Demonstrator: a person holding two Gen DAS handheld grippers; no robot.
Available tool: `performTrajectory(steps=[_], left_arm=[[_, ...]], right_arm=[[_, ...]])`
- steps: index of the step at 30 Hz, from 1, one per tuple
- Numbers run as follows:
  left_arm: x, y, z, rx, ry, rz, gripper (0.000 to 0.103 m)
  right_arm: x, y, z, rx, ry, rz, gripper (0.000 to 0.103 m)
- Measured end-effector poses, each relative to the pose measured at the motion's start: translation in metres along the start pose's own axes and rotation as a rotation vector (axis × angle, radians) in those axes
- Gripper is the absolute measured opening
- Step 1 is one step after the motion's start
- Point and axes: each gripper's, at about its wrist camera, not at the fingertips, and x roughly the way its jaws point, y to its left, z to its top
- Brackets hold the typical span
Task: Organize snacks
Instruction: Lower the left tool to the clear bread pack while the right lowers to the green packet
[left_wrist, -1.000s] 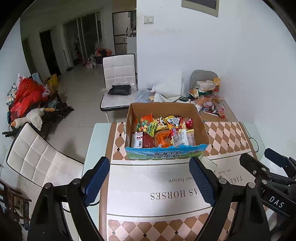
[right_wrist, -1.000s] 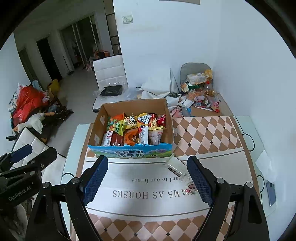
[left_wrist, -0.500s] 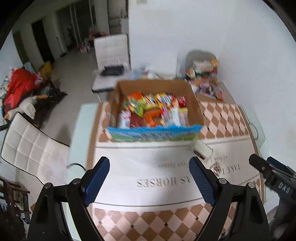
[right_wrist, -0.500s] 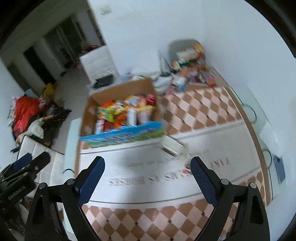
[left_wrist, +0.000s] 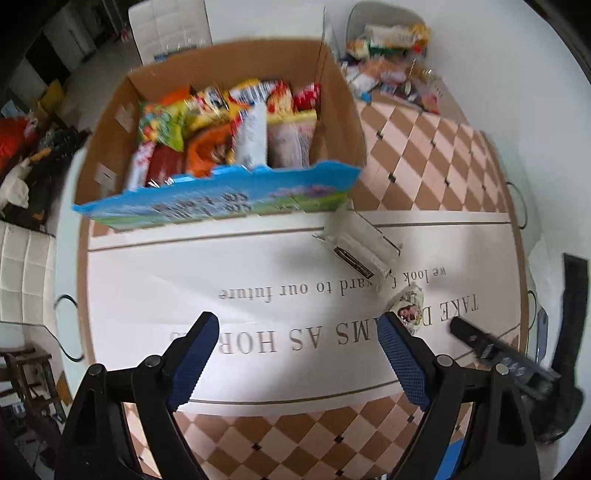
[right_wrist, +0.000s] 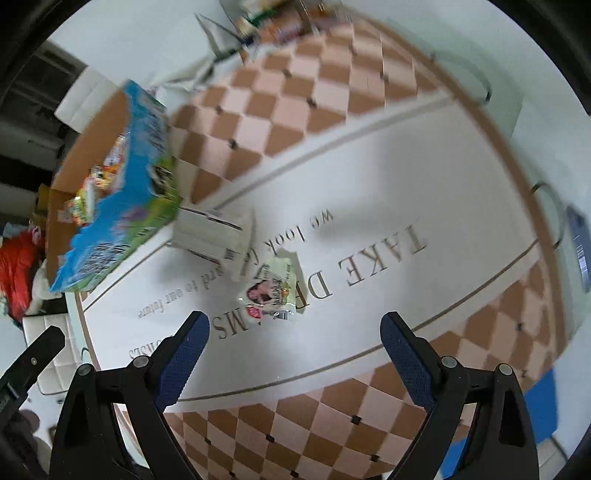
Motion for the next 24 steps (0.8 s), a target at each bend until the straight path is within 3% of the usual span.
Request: performTrajectory(steps=[7, 10, 14, 19, 24], left_arm=[[0.04, -0.011, 0.025, -0.091, 0.089, -0.03, 0.088], [0.051, -0.025, 0.038, -0.101, 0.099, -0.038, 0.088], [0.068, -0.051, 0.055, -0.076, 0.104, -0.029, 0.088], [0.102, -0.085, 0.072, -0.008, 0.118, 0.04, 0.088], [0.132, -0.099, 0.069, 0.063, 0.139, 0.14, 0.088]], right_arm=[[0.077, 0.008, 0.009, 0.046, 0.097, 0.027, 0.092], [0.095, 0.013, 0.012, 0.032, 0.123, 0.018, 0.08], [0.098, 0.015, 0.013, -0.022, 0.113, -0.047, 0.061], [0.091, -0.012, 0.019, 0.015, 0.113, -0.083, 0.06], [0.081, -0.034, 0.023, 0.041, 0.097, -0.118, 0.06]])
